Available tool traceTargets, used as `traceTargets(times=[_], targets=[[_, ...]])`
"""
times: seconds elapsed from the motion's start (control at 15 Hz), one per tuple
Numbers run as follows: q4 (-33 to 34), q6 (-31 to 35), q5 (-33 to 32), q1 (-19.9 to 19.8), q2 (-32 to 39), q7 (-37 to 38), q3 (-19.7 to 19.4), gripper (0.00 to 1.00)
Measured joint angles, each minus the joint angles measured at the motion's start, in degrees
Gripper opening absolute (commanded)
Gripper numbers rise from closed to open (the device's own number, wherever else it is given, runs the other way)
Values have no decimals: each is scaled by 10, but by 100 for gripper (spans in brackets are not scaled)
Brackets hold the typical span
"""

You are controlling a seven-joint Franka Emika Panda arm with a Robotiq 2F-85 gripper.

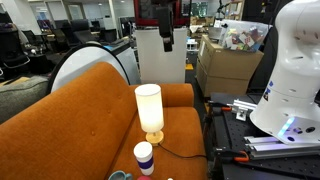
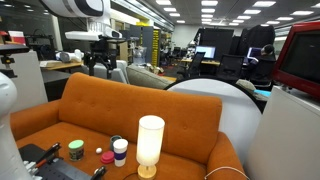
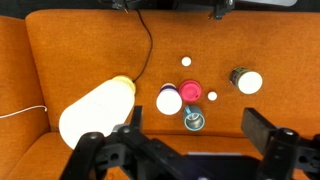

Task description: Pick the white ball and put it in the green cup

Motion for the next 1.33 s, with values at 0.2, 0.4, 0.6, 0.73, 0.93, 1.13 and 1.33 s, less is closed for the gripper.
traceTargets(times=[0.2, 0.4, 0.6, 0.73, 0.93, 1.13, 1.33], targets=[[1, 1, 0, 0, 3, -6, 0, 100], [1, 1, 0, 0, 2, -7, 0, 100], [1, 5, 7, 1, 3, -6, 1, 100], [-3, 31, 27, 7, 12, -7, 3, 100], [-13, 114, 59, 29, 52, -8, 11, 100], [-21, 209, 66, 42, 116, -8, 26, 100], [-20, 218, 66, 42, 129, -7, 30, 100]])
